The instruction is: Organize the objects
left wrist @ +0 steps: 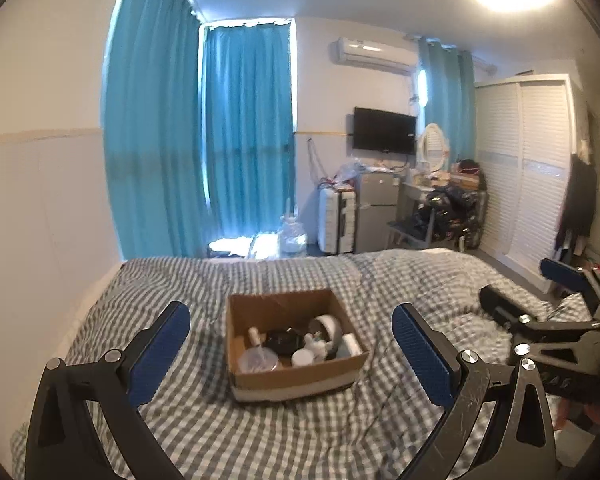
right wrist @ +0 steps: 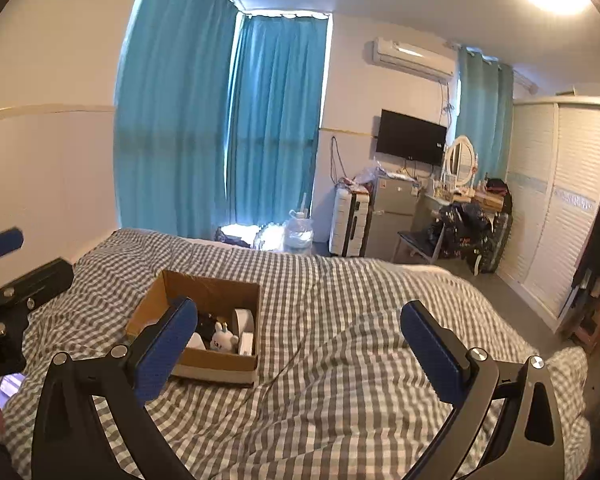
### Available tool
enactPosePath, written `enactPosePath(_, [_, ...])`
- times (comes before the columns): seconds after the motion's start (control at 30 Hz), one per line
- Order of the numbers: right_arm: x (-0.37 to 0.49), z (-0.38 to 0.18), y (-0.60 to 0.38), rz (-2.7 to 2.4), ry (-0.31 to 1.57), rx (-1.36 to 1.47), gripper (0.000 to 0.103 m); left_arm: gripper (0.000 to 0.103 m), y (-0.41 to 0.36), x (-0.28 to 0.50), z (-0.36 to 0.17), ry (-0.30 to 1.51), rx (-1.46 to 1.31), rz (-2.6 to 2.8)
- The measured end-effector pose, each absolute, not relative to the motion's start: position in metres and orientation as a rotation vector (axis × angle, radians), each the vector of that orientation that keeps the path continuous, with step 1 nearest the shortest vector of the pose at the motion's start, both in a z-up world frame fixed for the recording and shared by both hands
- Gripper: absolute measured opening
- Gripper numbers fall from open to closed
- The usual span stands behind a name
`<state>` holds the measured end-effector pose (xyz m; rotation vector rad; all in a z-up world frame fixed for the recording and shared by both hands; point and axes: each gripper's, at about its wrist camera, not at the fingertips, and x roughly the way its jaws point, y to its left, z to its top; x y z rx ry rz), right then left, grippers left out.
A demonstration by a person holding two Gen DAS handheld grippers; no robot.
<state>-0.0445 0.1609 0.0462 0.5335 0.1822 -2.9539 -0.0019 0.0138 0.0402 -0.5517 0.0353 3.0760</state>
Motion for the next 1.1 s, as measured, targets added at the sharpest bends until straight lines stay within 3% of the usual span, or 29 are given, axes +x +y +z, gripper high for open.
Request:
enactPosePath(0.27, [-0.055,0.010,0.159,-2.941,0.200,0.627,0.102,0.103,0.016,-0.014,0.001,0.063,-0.679,3.068])
enactPosePath(1.1, [-0.057,0.000,0.155,-2.912,0.232,0.667,0.102,0.103,0.011,-0.016,-0.001,0.039,-0.709,3.059])
